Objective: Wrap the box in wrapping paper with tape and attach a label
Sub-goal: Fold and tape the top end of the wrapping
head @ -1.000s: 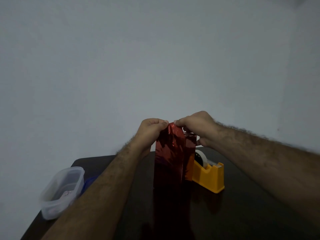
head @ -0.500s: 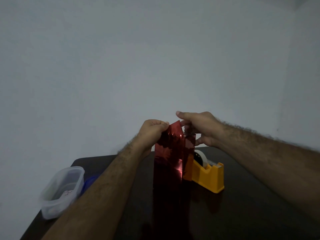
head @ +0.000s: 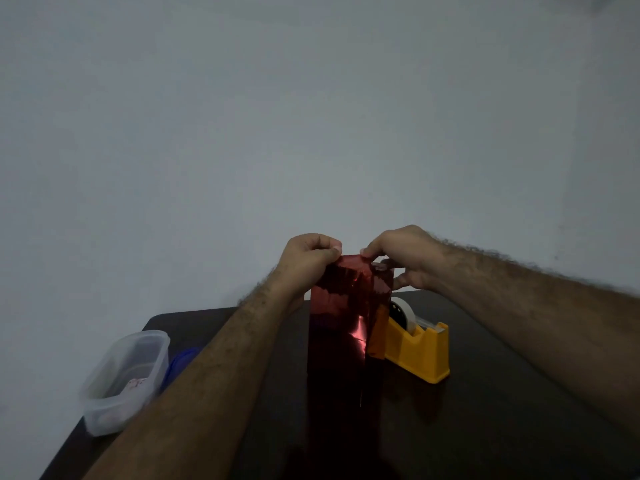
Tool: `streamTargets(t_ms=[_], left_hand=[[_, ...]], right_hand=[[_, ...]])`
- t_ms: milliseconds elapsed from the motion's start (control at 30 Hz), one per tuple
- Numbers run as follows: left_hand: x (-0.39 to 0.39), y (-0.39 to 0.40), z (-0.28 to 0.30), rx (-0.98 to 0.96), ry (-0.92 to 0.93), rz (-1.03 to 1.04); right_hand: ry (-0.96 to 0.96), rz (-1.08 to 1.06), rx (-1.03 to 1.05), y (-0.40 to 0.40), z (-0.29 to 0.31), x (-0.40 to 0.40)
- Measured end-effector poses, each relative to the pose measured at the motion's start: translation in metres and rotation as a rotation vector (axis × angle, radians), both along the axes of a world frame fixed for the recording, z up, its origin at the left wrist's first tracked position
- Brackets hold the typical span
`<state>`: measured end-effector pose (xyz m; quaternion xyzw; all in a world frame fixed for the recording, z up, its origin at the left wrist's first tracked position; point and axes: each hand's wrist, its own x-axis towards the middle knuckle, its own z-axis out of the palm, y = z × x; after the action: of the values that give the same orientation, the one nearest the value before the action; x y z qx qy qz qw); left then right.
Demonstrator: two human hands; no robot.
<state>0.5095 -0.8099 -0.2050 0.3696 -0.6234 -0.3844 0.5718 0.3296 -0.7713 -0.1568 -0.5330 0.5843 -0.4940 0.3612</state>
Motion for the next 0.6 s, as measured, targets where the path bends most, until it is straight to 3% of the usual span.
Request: streamTargets(t_ms=[200,333,467,600], left_hand=[[-0.004,-0.002,-0.004,-0.013,0.054,0.074],[-0.005,-0.001,-0.004,-0.345,-0.18,0.387],[-0.008,0.011,0.004,-0.373,-0.307,0.279],[-0.003,0.012,0.009,-0.314,-0.47,0.235]], right_hand=[[0.079,-0.02,-0.065,-0.003,-0.002,0.001],[0.162,-0.083,-0.123,-0.005,-0.008,0.003],[0.22,-0.134,-0.158,-0.003,-0.011,0.006],[0.139,-0.132,-0.123,0.002,-0.009,0.006]])
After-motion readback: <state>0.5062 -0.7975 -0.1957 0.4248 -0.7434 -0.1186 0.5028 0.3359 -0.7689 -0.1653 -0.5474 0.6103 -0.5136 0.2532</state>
